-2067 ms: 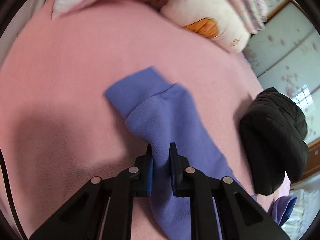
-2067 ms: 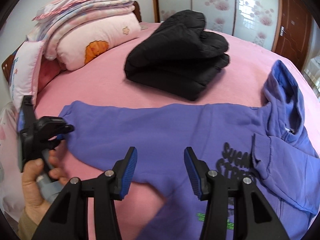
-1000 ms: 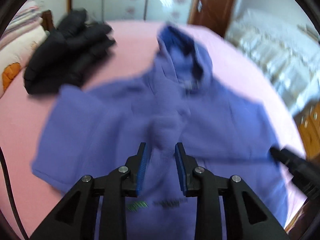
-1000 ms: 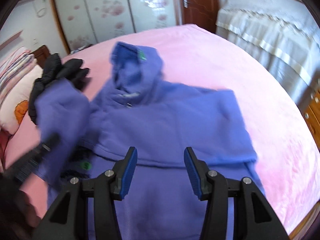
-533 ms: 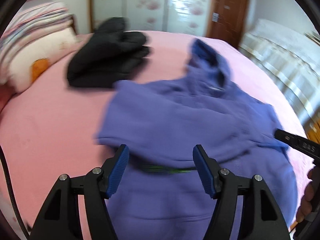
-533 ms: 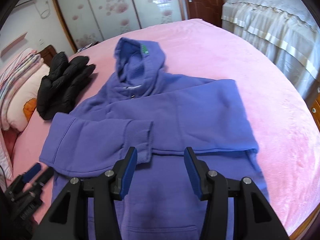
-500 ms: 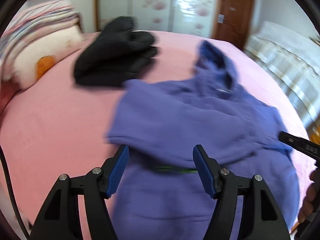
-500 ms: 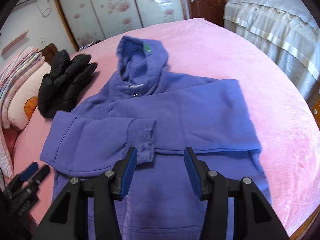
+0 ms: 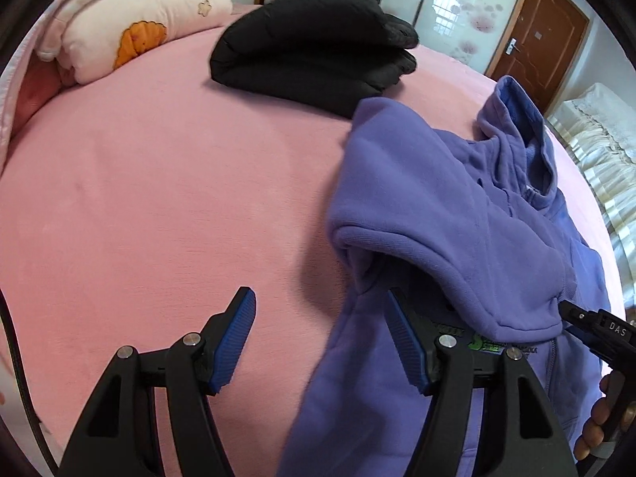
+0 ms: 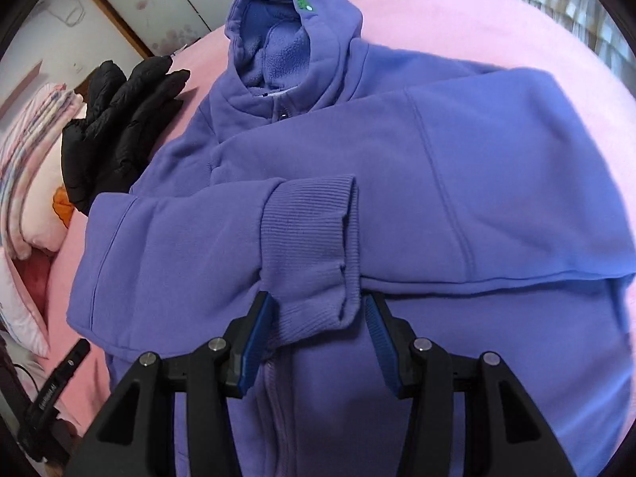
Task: Fold large clothes
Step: 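Lay the sleeve on the hoodie front and open the left gripper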
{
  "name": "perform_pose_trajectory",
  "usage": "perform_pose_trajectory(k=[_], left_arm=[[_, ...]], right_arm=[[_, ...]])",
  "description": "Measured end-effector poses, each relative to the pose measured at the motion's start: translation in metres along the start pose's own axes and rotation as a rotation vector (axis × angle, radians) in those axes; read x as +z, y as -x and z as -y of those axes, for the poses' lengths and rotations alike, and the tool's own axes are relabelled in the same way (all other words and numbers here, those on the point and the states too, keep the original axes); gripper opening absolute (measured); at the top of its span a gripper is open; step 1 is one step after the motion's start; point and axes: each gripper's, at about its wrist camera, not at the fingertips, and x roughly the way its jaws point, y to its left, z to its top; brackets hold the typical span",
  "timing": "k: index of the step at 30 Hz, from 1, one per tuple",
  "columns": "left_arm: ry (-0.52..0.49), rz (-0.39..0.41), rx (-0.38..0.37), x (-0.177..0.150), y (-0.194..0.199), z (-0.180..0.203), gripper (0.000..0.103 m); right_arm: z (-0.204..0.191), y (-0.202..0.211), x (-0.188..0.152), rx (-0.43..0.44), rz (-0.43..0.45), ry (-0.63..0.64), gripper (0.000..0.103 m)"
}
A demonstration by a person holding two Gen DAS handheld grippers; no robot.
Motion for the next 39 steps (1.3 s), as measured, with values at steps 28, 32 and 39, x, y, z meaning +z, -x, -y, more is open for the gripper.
perform_pose_trajectory(k=[28,32,39], left_arm=[[-0.056,-0.079,0.060,0.012,-0.056,0.056,0.060],[-0.065,-0.079,0.048,0.004,-0.033,0.046,0.061],[-0.106,-0.053,0.071,-0.015,0.022,0.034,0.067]], right_arm=[[0.028,-0.002,0.045,-0.348,0.146,0.139,0.039],[0.041,0.024,0.044,-0.299,0.158,0.110,0.039],[0.024,0.080,0.008,-0.240,0.224,0.142,0.039]])
